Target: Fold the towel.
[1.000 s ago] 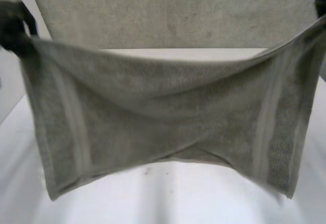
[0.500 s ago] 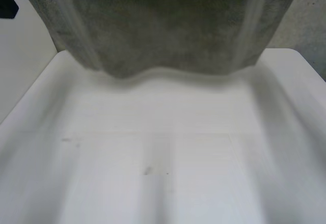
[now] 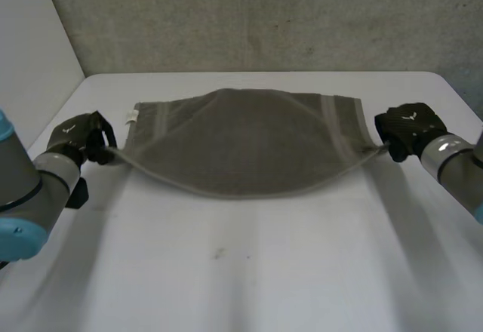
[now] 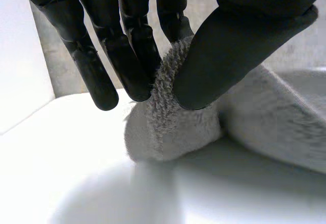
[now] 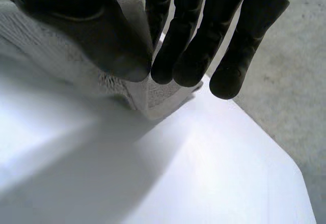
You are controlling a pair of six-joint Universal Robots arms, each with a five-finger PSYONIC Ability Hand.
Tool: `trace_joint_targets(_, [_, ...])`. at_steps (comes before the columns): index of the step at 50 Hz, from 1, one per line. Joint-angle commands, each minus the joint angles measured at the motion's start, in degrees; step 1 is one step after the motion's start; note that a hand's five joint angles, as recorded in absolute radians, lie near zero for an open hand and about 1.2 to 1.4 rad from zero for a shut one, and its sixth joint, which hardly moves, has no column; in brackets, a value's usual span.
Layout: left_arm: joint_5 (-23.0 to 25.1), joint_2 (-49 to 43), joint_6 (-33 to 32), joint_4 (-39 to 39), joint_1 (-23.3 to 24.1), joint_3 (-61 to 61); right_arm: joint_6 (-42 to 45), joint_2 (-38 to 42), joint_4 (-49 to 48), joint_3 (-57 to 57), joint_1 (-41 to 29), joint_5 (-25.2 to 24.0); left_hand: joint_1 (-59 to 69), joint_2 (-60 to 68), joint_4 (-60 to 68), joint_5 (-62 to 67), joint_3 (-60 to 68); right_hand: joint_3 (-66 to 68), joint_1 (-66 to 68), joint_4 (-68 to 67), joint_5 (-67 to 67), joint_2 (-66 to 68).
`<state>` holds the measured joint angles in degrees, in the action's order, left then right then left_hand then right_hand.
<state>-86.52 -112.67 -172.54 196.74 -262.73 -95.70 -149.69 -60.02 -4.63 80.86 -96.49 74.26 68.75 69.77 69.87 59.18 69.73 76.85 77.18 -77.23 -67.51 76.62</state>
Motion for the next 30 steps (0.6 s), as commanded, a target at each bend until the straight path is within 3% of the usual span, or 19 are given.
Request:
trace_joint_targets(1, [2.8, 12.2, -5.6, -3.3, -3.5, -8.3, -0.1, -15.0, 4.2, 8.6, 5.4, -0.9, 11.2, 10.2, 10.1, 10.8, 10.3, 3.2, 2.8, -2.8, -2.5, 3.4])
trace_joint_targets(5, [7.7, 24.7, -7.5, -8.9, -5.1, -12.9, 0.1, -21.5, 8.8, 10.8, 8.3, -3.0, 11.2, 10.2, 10.1, 10.8, 10.3, 3.2, 2.8, -2.8, -2.5, 3.4])
trace_joint_targets(8, [11.0, 31.9, -7.8, -12.8, -7.5, -15.1, 0.3, -30.5, 17.3, 11.6, 13.9, -8.4, 11.2, 10.2, 10.1, 10.8, 10.3, 3.2, 2.8, -2.8, -2.5, 3.4])
trace_joint_targets(15, [17.0, 37.9, -7.8, -17.3, -9.7, -15.9, 0.9, -33.6, 22.2, 11.5, 20.3, -15.9, 11.2, 10.2, 10.1, 10.8, 10.3, 3.2, 2.8, -2.8, -2.5, 3.4])
trace_joint_targets(22, [18.0, 32.8, -7.8, -16.0, -10.3, -15.0, 1.8, -26.8, 20.3, 10.8, 20.4, -17.0, 11.2, 10.2, 10.1, 10.8, 10.3, 3.2, 2.8, -2.8, -2.5, 3.4])
trace_joint_targets(24, [17.7, 25.5, -7.8, -13.3, -9.8, -12.9, 1.9, -19.2, 18.5, 7.9, 19.2, -13.8, 11.2, 10.2, 10.1, 10.8, 10.3, 3.2, 2.8, -2.8, -2.5, 3.4])
trace_joint_targets(28, [17.3, 18.4, -7.6, -11.3, -9.1, -9.5, 1.9, -12.9, 17.3, 3.5, 15.3, -9.1, 11.2, 10.2, 10.1, 10.8, 10.3, 3.2, 2.8, -2.8, -2.5, 3.4])
trace_joint_targets(30, [17.3, 10.4, -7.4, -11.0, -7.8, -4.9, 1.9, -9.5, 16.9, 1.0, 12.6, -6.9, 11.2, 10.2, 10.1, 10.8, 10.3, 3.2, 2.8, -2.8, -2.5, 3.4])
